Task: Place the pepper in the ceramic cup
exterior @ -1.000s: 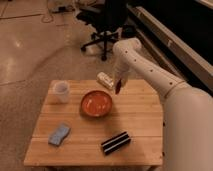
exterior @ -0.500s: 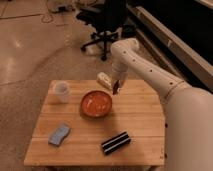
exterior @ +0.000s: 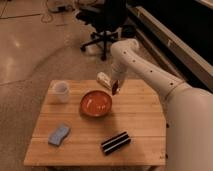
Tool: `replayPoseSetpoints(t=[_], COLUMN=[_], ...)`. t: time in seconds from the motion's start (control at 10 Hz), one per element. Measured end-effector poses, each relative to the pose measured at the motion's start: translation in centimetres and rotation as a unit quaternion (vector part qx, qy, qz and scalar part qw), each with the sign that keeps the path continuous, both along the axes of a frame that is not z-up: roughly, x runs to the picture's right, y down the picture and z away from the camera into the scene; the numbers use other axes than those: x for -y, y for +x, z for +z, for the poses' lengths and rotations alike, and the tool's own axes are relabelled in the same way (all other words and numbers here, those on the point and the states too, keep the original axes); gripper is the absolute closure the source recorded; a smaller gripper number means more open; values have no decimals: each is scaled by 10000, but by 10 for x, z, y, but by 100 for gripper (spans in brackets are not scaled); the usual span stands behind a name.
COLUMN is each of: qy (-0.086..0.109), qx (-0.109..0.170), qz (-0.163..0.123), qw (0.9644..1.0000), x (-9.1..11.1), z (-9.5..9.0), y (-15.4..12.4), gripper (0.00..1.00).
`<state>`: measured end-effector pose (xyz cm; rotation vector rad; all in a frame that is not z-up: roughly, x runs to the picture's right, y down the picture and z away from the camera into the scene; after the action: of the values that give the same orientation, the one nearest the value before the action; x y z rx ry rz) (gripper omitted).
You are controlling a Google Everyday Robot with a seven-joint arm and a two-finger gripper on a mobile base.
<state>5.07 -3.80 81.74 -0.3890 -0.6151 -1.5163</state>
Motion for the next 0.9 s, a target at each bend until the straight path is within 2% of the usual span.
replayPoseSetpoints(t=[0.2,0.3,0.4,0.5,0.6,0.8,0.9], qy=[67,137,120,139,172,120,143], qx=[200,220,158,116,201,393,391], qz=[-55,-58,2,17,-33,-216,-208], qw=[9998,9996,9998,9998,9996,9989,9989], x=[5,-1,-2,0,8,1,-6], z=[-4,-4,-3,0,1,-3,-9], y=[-4,6,4,1,-8,-25,-29], gripper=[71,71,71,71,71,71,71])
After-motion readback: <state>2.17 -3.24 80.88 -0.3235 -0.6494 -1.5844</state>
